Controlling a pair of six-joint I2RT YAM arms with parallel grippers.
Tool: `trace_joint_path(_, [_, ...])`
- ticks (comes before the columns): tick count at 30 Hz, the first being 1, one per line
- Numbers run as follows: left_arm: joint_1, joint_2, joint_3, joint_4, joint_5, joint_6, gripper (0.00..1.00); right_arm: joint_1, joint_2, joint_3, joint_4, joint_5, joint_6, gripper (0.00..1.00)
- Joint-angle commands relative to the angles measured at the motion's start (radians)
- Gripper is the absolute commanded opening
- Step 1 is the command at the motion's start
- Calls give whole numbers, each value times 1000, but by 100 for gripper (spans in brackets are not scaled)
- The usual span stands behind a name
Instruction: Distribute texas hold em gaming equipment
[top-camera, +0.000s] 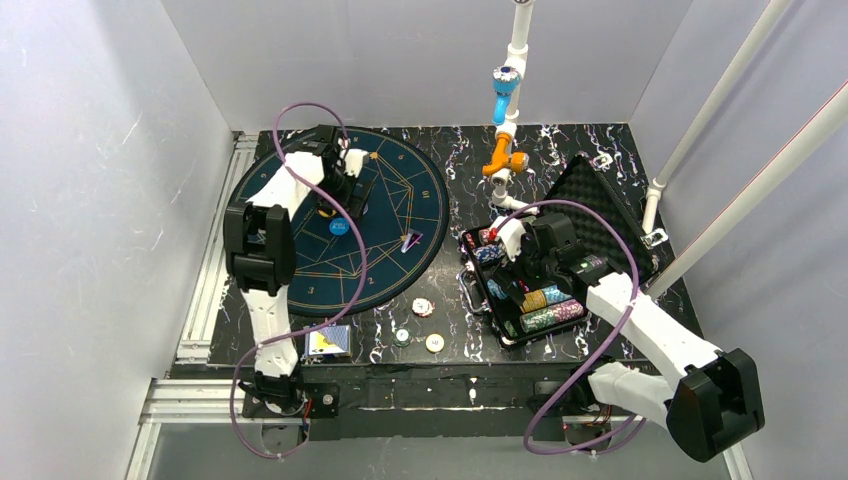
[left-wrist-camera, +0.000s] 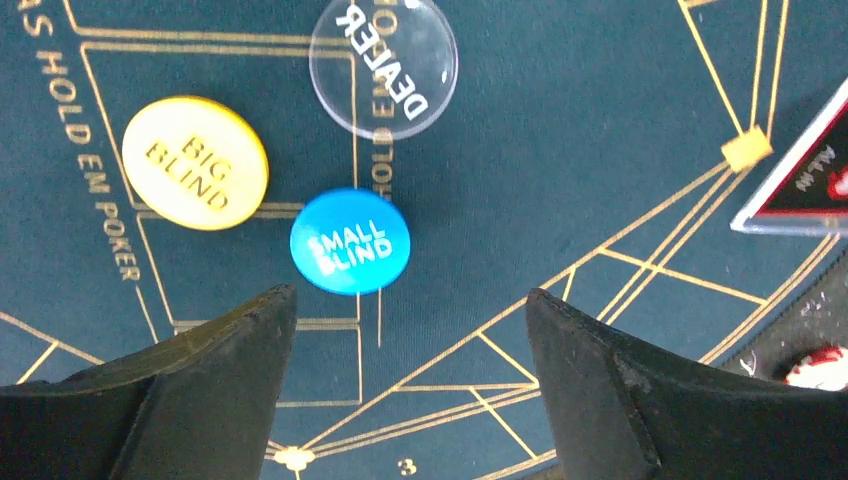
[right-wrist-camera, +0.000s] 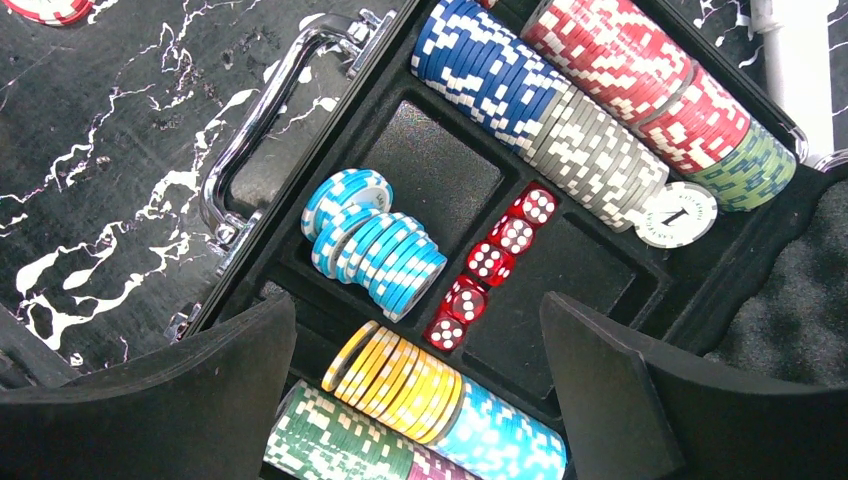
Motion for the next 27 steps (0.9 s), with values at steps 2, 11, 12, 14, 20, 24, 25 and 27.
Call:
trace_joint_path(2, [-14,84,131,-10,-27,-21,79,1,8,21,6,-3,-15,100])
trace_joint_path(11, [-26,203,222,-9,-40,-1,68,1,29,24,-1,-4,-19,100])
trace_joint_path(12, [-30,211,229,-10,-41,6,67,1,32,25,0,-4,-19,100])
trace_joint_path(14, [-41,225,239,-10,-60,22,66,2,37,25,-1,-5,-19,100])
trace_joint_path(20, [-52,275,281,-10,-77,32,64,4,46,27,-4,-6,-21,100])
trace_joint_path(24, [-51,305,309,-14,-76,30,63,5,48,26,-4,-4,-24,100])
trace_joint_path(25, [-51,311,316,-18,-72,30,63,6,49,27,-5,-5,-24,100])
trace_joint_path(27, [-51,321,326,-24,-68,31,61,7,49,27,-6,-4,-25,100])
